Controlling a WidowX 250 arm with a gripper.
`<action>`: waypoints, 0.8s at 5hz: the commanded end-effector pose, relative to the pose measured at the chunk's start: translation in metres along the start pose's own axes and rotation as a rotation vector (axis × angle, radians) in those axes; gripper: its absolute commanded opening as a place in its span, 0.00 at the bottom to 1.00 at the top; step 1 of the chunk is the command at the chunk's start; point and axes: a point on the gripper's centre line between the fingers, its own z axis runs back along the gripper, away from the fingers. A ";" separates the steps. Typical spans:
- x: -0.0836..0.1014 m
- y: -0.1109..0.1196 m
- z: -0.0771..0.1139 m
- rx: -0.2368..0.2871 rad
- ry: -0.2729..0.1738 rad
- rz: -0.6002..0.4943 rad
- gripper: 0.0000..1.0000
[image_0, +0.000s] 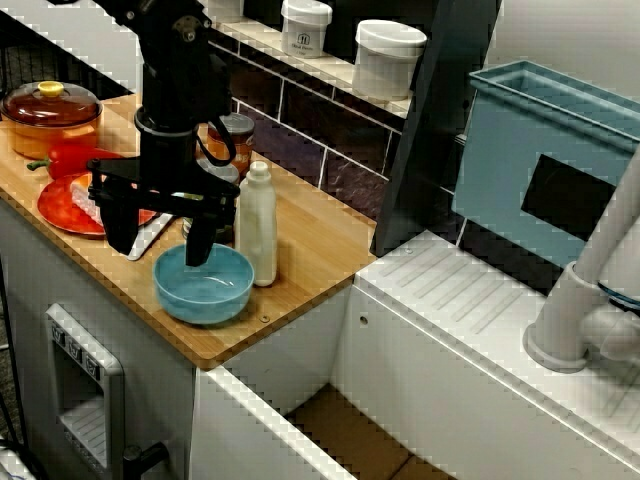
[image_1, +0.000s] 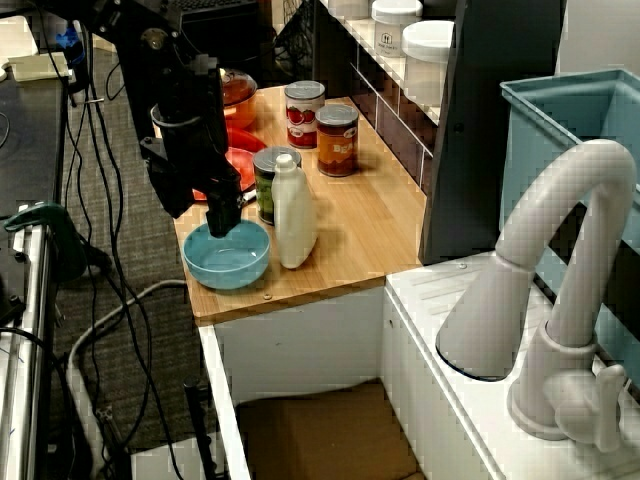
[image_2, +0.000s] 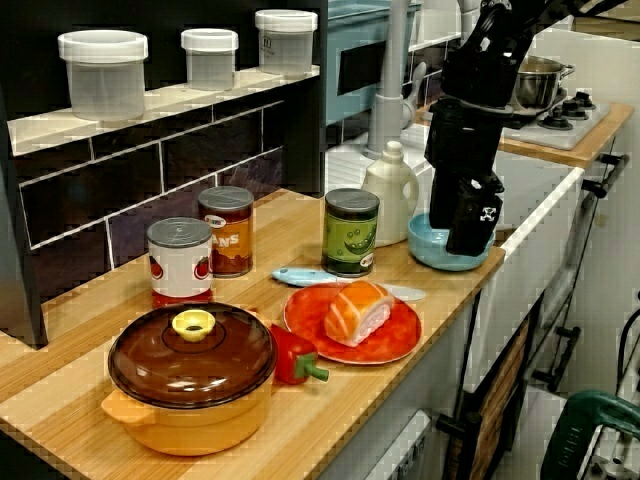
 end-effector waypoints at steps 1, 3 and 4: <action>0.005 -0.005 -0.007 -0.004 -0.023 0.025 1.00; 0.006 -0.005 -0.016 -0.001 -0.024 0.026 0.00; 0.006 -0.002 -0.017 -0.010 -0.038 0.026 0.00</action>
